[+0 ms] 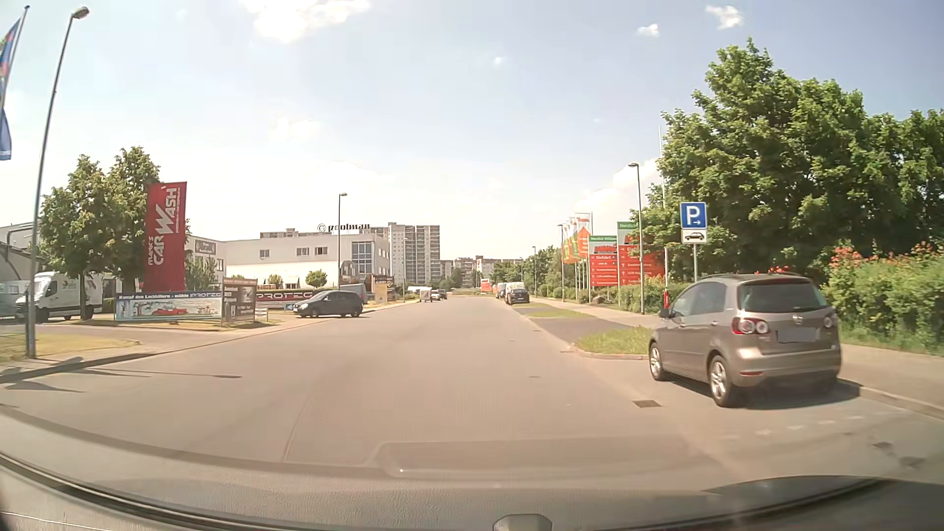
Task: Follow the waypoints while adhering to traffic rules and regulations
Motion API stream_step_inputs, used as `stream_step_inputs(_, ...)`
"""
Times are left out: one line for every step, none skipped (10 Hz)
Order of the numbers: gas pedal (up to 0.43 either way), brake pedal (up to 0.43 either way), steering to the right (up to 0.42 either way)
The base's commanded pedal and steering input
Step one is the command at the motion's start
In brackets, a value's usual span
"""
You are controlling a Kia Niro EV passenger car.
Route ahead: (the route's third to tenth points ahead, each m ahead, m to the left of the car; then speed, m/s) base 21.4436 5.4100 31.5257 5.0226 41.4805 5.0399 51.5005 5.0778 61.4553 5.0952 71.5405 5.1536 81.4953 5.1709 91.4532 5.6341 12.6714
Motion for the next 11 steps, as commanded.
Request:
stream_step_inputs(0.02,0.0,0.001)
stream_step_inputs(0.02,0.0,0.001)
stream_step_inputs(0.02,0.0,0.0)
stream_step_inputs(0.008,0.0,0.0)
stream_step_inputs(0.0,0.0,0.0)
stream_step_inputs(0.0,0.0,0.0)
stream_step_inputs(0.0,0.0,0.0)
stream_step_inputs(0.0,0.0,0.0)
stream_step_inputs(0.0,0.0,0.0)
stream_step_inputs(0.0,0.0,0.0)
stream_step_inputs(0.0,0.0,0.0)
